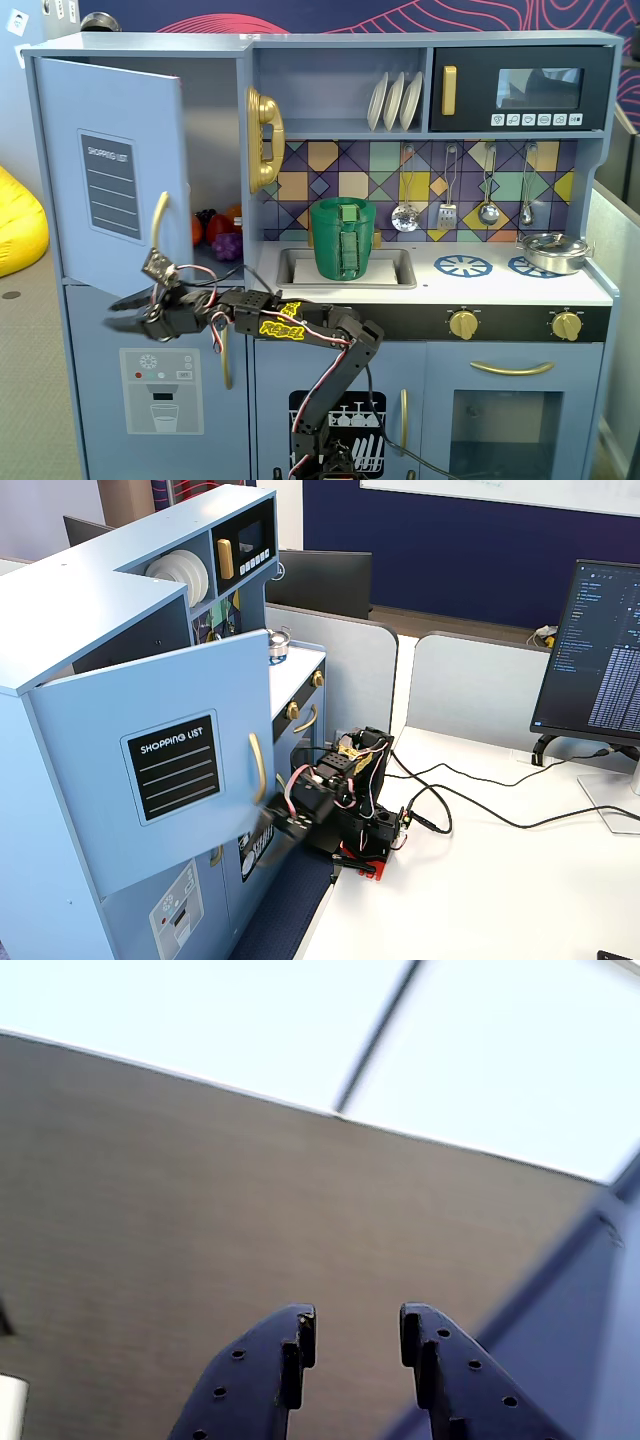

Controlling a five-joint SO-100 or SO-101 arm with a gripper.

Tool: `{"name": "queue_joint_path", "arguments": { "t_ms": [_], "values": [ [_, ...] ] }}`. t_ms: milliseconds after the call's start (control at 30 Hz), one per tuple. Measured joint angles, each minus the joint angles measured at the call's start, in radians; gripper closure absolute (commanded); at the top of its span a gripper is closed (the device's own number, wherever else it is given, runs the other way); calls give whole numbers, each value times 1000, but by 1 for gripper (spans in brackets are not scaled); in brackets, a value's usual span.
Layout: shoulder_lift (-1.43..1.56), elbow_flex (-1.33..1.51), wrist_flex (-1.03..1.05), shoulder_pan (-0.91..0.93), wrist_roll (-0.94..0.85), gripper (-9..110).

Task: Close the left cabinet door

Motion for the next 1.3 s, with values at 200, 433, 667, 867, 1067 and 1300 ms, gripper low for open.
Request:
{"name": "queue_joint_path", "arguments": {
  "t_ms": [200,433,667,867,1067,1300],
  "values": [
    [20,25,-43,227,-31,102],
    [29,25,-89,436,-34,102],
    [87,71,-89,428,-32,102],
    [250,199,-25,337,11,102],
    [534,390,210,439,78,102],
    [741,482,667,805,219,102]
  ]
}}
